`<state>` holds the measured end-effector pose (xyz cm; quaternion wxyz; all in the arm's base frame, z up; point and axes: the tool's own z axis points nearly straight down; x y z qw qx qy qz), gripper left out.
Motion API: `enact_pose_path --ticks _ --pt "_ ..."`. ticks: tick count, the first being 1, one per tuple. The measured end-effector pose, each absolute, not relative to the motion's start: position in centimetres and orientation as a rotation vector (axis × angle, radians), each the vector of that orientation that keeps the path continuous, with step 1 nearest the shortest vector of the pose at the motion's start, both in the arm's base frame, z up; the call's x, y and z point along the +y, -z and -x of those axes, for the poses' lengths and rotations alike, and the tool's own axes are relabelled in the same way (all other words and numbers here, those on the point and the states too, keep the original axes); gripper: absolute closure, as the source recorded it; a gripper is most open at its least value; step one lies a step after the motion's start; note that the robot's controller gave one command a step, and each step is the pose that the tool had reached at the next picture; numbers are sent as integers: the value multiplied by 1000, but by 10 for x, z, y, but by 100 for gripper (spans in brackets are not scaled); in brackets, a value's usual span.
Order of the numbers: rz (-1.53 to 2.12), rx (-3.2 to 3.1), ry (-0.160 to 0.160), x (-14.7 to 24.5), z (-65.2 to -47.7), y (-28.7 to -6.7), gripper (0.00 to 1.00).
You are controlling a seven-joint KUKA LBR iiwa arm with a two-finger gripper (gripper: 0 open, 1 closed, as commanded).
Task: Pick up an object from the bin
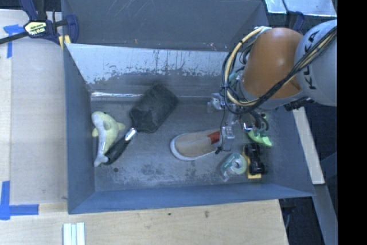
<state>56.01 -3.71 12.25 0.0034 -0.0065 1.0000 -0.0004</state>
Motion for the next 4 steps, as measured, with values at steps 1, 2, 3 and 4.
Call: enact_pose_path --ticks 1,2,3,4 --pt "37 3141 1 -33 -559 -72 0" --pt "183 3129 2 -16 -550 -115 0" --pt "156 3129 2 -4 -547 -100 0" --pt "-218 3125 0 -5 -537 -74 100"
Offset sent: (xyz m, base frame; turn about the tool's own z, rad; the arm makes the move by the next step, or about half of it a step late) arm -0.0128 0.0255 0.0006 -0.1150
